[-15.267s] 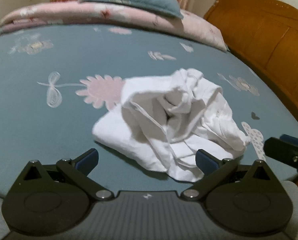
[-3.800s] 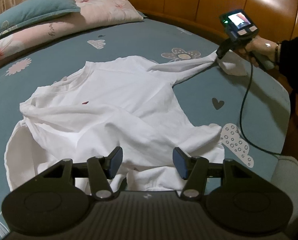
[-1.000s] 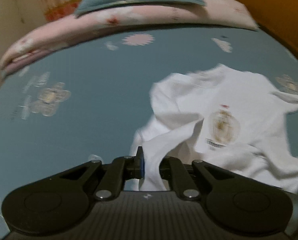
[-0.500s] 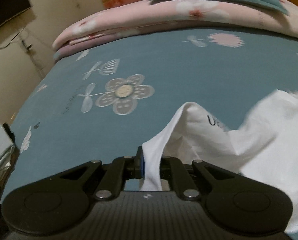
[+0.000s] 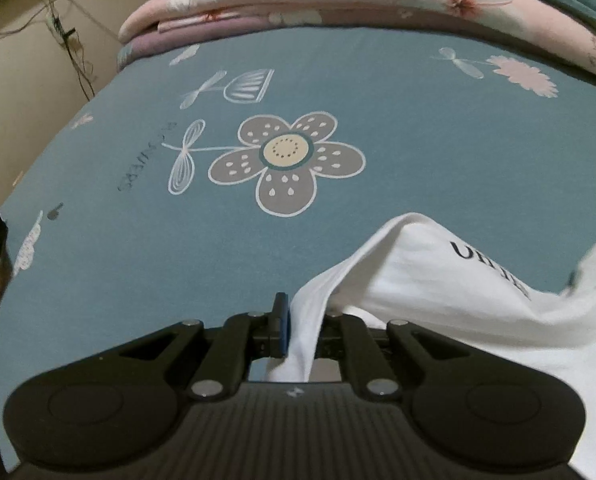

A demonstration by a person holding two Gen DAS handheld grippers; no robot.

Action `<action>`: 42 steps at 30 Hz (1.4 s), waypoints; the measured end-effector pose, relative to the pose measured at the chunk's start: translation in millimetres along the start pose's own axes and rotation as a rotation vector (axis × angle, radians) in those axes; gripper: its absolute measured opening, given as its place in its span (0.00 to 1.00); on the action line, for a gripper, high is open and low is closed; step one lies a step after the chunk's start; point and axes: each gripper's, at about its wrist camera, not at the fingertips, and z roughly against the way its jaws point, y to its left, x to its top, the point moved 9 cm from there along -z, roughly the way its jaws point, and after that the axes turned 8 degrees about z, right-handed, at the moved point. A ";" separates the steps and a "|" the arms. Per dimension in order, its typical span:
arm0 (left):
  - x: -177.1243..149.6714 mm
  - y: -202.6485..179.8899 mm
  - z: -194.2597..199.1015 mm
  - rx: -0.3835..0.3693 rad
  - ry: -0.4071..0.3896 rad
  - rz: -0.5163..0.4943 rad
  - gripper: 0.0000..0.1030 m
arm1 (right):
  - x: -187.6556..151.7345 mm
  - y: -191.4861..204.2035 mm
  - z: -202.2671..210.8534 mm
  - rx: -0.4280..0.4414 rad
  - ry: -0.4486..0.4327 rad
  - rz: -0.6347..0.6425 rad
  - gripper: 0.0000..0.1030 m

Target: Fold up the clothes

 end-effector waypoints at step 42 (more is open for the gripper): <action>-113.3 -74.0 157.3 -0.383 0.071 -0.212 0.42 | -59.2 11.4 55.6 -0.006 0.091 -0.014 0.49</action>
